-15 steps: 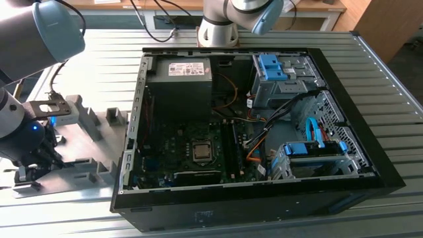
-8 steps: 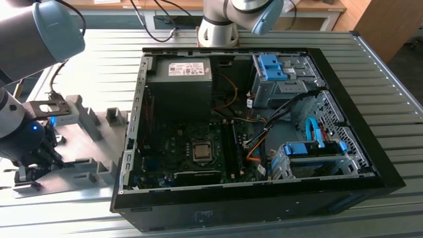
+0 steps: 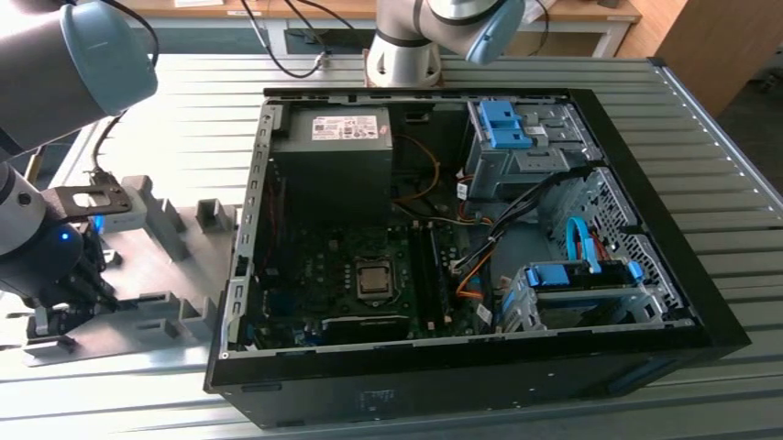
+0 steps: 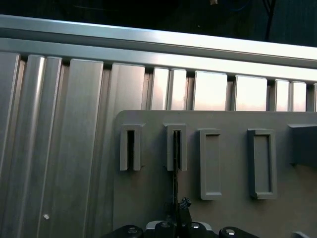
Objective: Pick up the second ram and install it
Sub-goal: 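Pick up the second ram and move it above second insertion slot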
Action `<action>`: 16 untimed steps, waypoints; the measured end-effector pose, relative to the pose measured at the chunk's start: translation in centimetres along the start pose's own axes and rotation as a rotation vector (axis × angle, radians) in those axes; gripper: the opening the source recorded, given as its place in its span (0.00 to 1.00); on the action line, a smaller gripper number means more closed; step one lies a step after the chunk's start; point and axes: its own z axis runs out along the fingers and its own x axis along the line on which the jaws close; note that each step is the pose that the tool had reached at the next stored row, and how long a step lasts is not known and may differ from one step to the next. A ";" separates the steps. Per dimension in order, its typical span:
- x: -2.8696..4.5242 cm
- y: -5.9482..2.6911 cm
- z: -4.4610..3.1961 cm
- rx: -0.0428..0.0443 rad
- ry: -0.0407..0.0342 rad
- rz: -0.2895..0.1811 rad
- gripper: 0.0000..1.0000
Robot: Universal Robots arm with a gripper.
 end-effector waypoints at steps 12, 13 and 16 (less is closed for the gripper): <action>-0.14 0.09 -2.32 -0.0002 -0.0001 0.000 0.14; -0.16 0.10 -2.53 -0.0002 -0.0001 0.000 0.14; -0.19 0.12 -3.11 -0.0002 -0.0002 0.000 0.14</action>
